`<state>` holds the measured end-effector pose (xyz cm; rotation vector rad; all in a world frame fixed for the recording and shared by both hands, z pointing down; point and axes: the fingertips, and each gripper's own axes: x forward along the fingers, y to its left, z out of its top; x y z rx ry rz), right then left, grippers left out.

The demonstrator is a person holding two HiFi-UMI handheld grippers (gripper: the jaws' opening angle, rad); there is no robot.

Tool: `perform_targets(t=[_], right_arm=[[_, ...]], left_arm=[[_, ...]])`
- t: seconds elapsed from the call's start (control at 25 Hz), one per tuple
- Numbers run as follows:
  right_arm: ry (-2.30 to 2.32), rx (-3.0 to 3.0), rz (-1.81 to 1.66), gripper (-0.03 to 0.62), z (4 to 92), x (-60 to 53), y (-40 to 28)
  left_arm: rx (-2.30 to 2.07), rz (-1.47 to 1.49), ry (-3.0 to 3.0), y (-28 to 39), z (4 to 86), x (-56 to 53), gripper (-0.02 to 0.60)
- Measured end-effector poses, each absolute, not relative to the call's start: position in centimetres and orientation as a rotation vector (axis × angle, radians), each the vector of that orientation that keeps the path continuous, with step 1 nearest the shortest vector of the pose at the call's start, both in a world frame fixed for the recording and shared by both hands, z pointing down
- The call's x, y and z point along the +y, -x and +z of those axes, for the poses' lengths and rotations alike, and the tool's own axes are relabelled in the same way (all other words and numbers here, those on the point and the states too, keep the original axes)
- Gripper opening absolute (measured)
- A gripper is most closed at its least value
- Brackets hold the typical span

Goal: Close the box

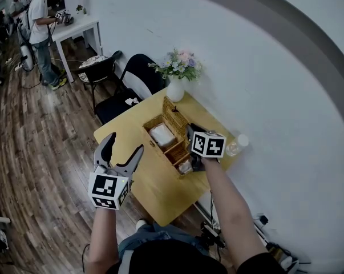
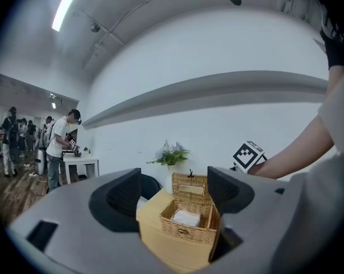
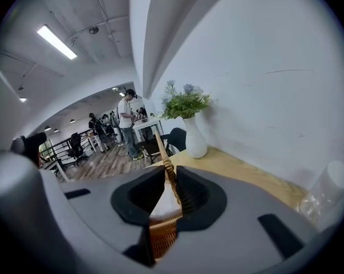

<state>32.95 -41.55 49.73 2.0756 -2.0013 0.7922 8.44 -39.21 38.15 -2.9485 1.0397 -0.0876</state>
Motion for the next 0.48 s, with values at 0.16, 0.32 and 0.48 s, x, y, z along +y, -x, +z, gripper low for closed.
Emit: perform_targets(t=[0.16, 0.32, 0.48], right_arm=[[-2.024, -2.019, 0.757, 0.075, 49.6, -41.4, -31.8], [-1.941, -2.044, 0.717, 0.087, 50.2, -41.1, -29.9], [-1.883, -2.085, 0.712, 0.109, 51.1, -40.9, -28.2]], left_arm=[[1.045, -0.051, 2.949, -8.1, 37.5, -39.4, 0.367], [1.061, -0.043, 2.945, -7.6, 37.5, -39.6, 0.367], [1.074, -0.042, 2.946, -7.4, 37.7, -39.8, 0.368]])
